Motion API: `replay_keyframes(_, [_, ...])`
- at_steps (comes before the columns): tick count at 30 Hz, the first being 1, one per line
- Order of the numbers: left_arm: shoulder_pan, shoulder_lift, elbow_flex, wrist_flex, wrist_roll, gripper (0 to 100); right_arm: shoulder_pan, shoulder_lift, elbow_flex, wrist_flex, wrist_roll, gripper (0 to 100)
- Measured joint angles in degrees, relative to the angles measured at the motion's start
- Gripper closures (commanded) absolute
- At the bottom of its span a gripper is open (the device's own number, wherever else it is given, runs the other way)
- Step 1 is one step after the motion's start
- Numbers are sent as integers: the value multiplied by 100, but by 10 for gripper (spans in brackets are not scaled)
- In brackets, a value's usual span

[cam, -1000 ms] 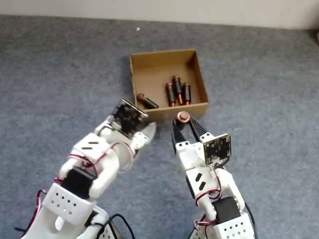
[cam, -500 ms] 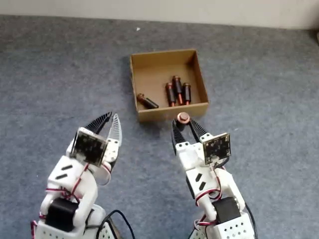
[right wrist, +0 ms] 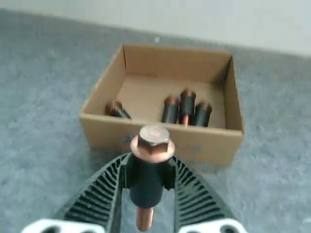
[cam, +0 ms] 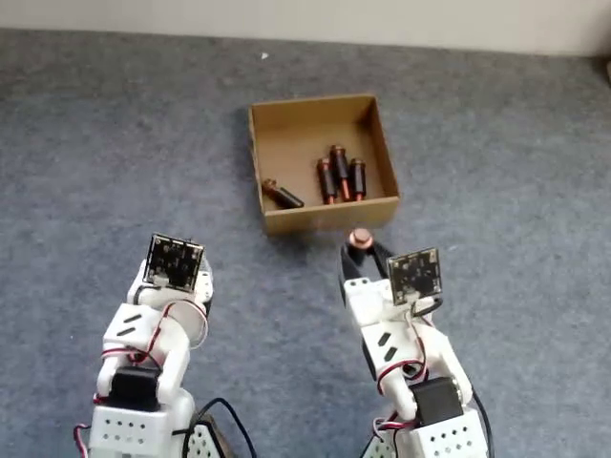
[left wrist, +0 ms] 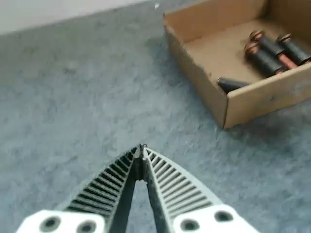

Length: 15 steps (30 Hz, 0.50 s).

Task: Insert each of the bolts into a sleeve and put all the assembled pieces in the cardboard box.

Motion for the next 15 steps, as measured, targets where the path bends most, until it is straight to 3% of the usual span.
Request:
replay_keyframes(10, [-202,0,18,-264,0,993,316,202,-1099,466,0,993])
replay_keyframes(15, [-202,0,18,-264,0,993,308,1530,-1943,-264,0,993])
